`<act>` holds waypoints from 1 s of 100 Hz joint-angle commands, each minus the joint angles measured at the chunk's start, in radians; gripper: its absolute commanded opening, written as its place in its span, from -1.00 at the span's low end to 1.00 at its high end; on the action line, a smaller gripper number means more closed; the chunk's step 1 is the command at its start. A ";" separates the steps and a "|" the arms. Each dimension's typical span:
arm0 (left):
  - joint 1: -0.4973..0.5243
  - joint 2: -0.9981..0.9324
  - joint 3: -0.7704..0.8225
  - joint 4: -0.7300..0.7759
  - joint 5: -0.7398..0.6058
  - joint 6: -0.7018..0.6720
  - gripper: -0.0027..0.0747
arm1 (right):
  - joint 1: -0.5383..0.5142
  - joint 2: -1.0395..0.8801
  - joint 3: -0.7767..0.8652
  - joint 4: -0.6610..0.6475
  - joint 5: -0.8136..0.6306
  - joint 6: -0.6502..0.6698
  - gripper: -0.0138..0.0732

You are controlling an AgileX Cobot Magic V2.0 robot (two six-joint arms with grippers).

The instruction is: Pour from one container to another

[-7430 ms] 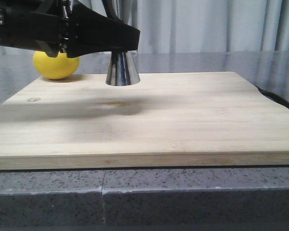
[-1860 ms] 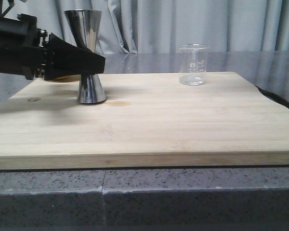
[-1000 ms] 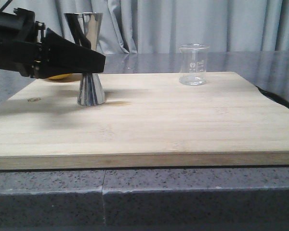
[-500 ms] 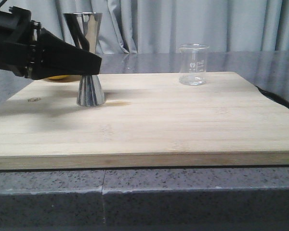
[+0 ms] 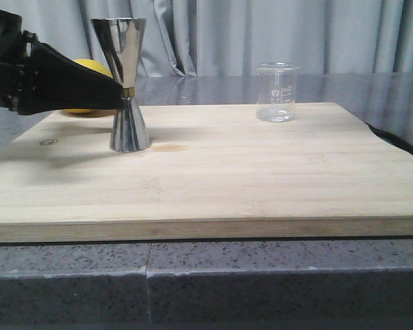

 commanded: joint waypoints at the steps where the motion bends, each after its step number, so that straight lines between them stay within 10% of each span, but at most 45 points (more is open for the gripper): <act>1: 0.018 -0.069 -0.022 -0.023 0.125 -0.045 0.30 | -0.002 -0.043 -0.031 0.046 -0.042 -0.006 0.66; 58: 0.424 -0.444 -0.119 -0.106 0.096 -0.347 0.29 | -0.007 -0.071 -0.101 0.176 0.356 -0.006 0.66; 100: 0.530 -0.499 -0.176 -0.273 -0.604 -0.358 0.09 | -0.007 -0.152 -0.301 0.037 0.945 -0.008 0.66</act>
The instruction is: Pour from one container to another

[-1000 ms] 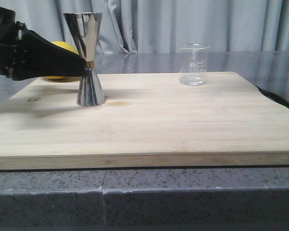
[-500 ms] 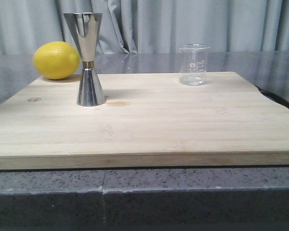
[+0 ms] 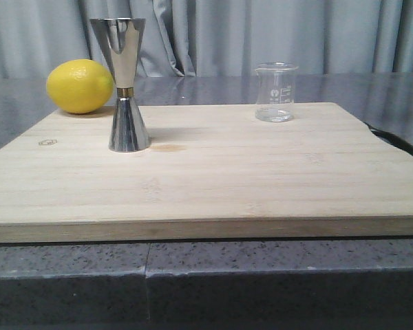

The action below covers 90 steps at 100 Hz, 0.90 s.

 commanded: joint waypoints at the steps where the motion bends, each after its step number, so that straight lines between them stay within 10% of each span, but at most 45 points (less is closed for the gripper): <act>1: -0.031 -0.019 -0.049 -0.087 -0.095 -0.010 0.09 | -0.007 -0.049 -0.058 -0.034 0.028 -0.008 0.66; 42: -0.358 -0.021 -0.096 -0.087 -0.263 0.024 0.06 | -0.007 -0.131 -0.070 -0.058 0.183 -0.008 0.66; 90: -0.466 -0.222 -0.094 -0.080 -0.269 0.022 0.06 | 0.038 -0.425 0.007 -0.052 0.183 -0.008 0.66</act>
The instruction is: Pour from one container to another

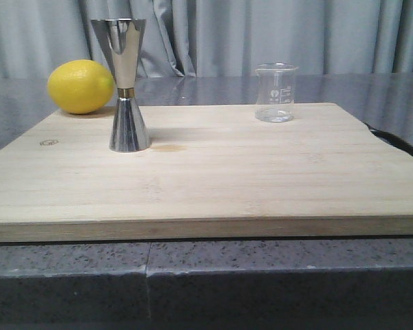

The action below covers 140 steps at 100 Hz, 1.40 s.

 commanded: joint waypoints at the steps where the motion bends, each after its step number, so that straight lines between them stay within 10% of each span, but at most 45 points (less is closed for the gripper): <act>1: -0.009 -0.074 -0.035 -0.048 0.009 -0.001 0.06 | 0.009 -0.072 0.019 -0.025 -0.065 -0.008 0.66; 85: -0.009 -0.470 0.356 -0.057 -0.106 -0.066 0.06 | 0.009 -0.661 0.586 0.055 -0.117 0.024 0.64; 111: -0.009 -0.624 0.477 -0.057 -0.015 -0.092 -0.10 | 0.009 -0.720 0.711 0.105 -0.153 0.024 -0.07; 131: -0.009 -0.784 0.545 -0.057 -0.038 -0.092 -0.70 | 0.009 -0.722 0.721 0.105 -0.138 0.024 -0.82; 140: -0.009 -0.832 0.564 -0.057 -0.040 -0.092 -0.99 | 0.009 -0.722 0.721 0.105 -0.138 0.024 -0.85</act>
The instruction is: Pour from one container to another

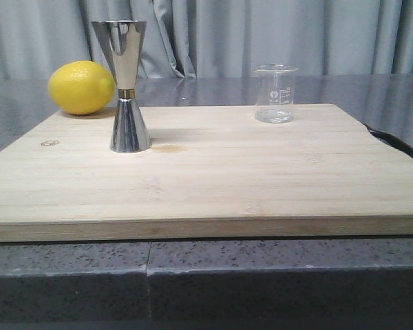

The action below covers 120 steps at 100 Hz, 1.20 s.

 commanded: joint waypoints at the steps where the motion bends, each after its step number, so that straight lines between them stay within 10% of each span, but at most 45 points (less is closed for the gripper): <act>1: -0.009 -0.028 -0.005 -0.045 0.008 -0.010 -0.98 | 0.001 0.008 -0.025 -0.012 -0.048 0.003 -0.85; 120: -0.007 -0.077 0.052 -0.035 -0.087 -0.008 -0.98 | 0.001 0.008 -0.025 -0.012 -0.050 0.003 -0.85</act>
